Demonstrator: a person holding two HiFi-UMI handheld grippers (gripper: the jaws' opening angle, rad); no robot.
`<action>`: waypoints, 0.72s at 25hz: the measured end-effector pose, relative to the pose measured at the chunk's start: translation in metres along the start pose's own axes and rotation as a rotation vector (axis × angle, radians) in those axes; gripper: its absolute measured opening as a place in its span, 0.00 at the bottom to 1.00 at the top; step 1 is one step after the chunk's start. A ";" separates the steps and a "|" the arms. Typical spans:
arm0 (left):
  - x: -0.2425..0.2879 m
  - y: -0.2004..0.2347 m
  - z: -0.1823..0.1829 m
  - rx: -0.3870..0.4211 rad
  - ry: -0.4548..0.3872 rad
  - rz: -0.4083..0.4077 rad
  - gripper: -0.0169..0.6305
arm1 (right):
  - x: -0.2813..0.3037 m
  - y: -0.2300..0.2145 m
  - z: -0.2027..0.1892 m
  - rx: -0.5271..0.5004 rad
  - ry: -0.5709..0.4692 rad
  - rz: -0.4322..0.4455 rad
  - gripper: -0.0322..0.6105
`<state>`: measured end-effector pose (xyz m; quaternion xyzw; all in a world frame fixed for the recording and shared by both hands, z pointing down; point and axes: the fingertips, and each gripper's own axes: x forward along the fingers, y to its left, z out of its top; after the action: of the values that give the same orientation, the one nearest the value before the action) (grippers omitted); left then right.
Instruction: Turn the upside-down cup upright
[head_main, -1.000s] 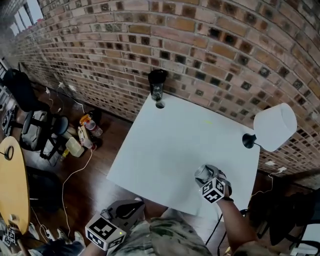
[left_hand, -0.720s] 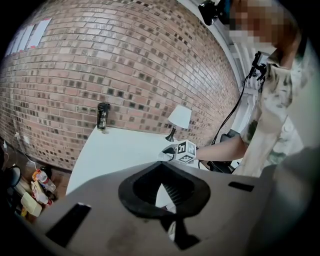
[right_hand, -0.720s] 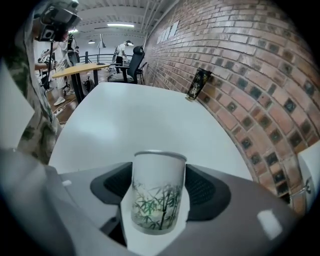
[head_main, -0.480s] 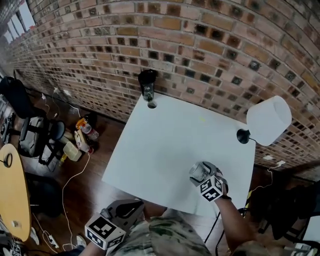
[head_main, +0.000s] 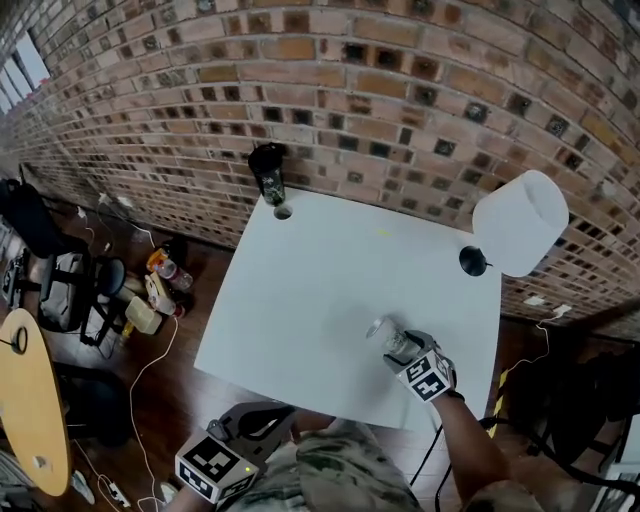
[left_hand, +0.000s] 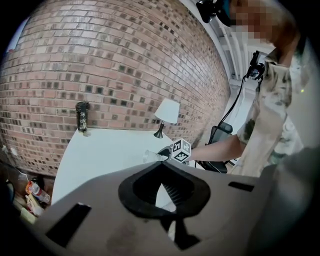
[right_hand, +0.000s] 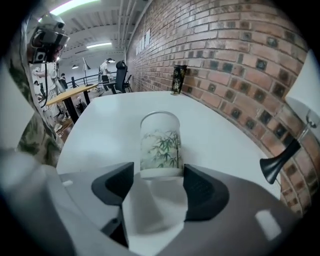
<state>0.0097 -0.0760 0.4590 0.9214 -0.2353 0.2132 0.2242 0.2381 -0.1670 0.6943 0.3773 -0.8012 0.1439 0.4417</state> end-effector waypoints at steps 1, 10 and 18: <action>0.001 -0.001 0.000 -0.001 0.004 0.004 0.04 | 0.000 -0.001 0.000 0.006 -0.009 -0.001 0.50; -0.001 0.004 0.002 -0.017 -0.020 0.028 0.04 | -0.026 -0.010 0.013 -0.086 0.013 -0.034 0.46; -0.014 0.013 -0.010 -0.056 -0.080 0.022 0.04 | -0.042 -0.007 0.023 -0.451 0.319 -0.038 0.45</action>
<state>-0.0113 -0.0766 0.4647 0.9199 -0.2599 0.1720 0.2380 0.2424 -0.1648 0.6464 0.2570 -0.7262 0.0112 0.6376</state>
